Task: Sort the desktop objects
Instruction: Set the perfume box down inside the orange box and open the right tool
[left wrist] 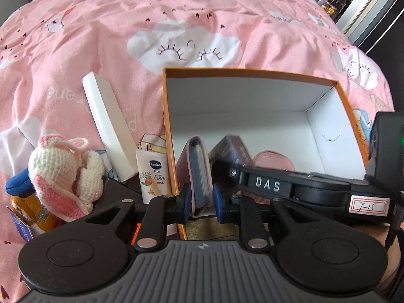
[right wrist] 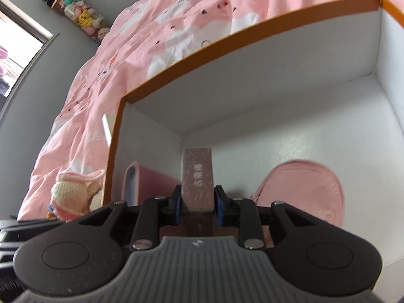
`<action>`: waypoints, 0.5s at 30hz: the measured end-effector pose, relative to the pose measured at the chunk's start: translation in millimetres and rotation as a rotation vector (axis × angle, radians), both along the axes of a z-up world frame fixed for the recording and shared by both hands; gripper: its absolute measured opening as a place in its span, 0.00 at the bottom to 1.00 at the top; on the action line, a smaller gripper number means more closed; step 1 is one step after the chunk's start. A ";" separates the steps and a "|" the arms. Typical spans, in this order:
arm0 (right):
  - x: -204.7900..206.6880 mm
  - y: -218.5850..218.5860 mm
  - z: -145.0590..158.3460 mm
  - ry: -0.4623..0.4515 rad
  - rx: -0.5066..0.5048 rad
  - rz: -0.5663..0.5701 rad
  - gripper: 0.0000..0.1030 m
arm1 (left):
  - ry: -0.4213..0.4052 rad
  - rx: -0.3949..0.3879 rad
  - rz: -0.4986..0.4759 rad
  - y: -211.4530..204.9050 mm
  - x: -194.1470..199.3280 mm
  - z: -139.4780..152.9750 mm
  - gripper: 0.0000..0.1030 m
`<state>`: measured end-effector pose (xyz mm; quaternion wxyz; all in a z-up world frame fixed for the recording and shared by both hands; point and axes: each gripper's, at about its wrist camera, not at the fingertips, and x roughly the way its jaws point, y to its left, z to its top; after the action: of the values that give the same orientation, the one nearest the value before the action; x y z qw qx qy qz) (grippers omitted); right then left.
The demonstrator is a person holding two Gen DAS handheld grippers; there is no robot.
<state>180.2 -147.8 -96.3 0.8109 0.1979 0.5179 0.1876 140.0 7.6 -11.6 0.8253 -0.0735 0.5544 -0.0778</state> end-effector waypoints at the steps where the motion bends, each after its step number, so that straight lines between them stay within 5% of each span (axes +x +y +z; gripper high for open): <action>1: -1.7 0.4 -0.1 0.005 0.009 0.009 0.31 | -0.006 -0.011 0.003 2.1 -1.2 2.1 0.22; 9: -7.3 4.3 4.7 0.001 0.047 0.062 0.36 | -0.137 -0.051 0.088 24.8 -18.0 23.3 0.23; 15: -10.7 1.2 10.7 -0.003 0.081 0.048 0.34 | -0.132 -0.109 0.129 36.6 -26.4 9.4 0.23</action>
<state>169.6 -146.7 -85.6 0.7983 0.2177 0.5132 0.2278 113.6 44.2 -2.2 0.8580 -0.1487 0.4880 -0.0594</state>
